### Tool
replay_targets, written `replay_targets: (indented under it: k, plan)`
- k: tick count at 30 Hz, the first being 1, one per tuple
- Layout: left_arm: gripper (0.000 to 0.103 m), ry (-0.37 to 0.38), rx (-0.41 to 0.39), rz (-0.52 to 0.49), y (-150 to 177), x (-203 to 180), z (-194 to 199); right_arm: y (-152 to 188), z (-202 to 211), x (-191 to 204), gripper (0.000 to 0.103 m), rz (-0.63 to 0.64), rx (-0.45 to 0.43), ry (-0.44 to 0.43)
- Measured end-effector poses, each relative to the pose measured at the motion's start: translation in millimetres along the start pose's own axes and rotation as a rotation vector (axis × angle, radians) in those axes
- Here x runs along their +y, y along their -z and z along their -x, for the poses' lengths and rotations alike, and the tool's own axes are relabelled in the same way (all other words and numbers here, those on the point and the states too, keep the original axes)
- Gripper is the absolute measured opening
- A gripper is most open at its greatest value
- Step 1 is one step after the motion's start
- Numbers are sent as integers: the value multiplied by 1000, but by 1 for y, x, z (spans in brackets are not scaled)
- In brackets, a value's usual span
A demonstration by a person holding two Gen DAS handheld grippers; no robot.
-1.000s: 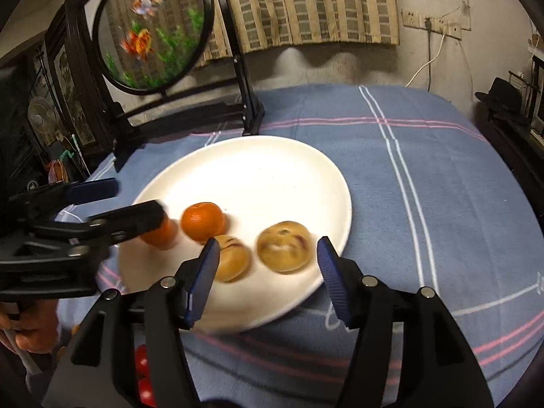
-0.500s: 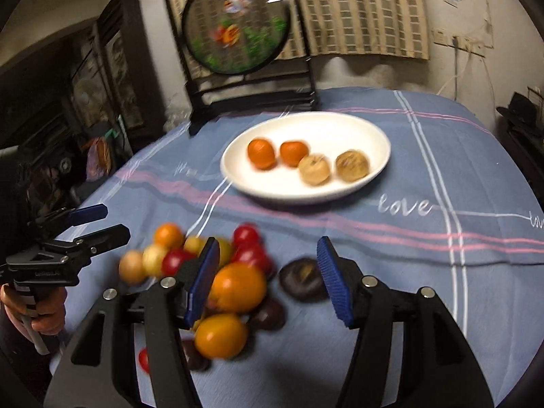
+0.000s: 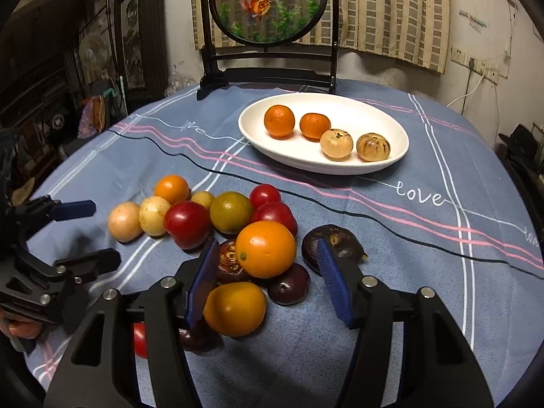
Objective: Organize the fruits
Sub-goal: 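Move both tools back over the fruit cluster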
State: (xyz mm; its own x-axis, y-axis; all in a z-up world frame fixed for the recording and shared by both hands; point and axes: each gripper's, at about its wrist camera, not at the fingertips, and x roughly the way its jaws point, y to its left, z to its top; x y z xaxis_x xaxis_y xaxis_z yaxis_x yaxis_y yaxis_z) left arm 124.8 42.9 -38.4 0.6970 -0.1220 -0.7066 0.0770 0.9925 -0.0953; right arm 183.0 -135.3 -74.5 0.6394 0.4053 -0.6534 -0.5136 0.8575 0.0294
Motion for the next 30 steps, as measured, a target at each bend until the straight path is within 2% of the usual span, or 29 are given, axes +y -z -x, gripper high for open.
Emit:
replay_targets:
  k: [4,18,24,30]
  plan:
    - [97,2,3,-2,0,-1,-1,1,-3,-1,55,-5,5,0]
    - [97,10,12,-5,-1,-2,-2,2,-8,5,50,15,10,7]
    - [97,10,14,-5,-1,-2,-2,2,-9,4,41,11,12,14]
    - [97,10,22,-3,-1,-1,-4,1,-6,1,40,-11,-4,9]
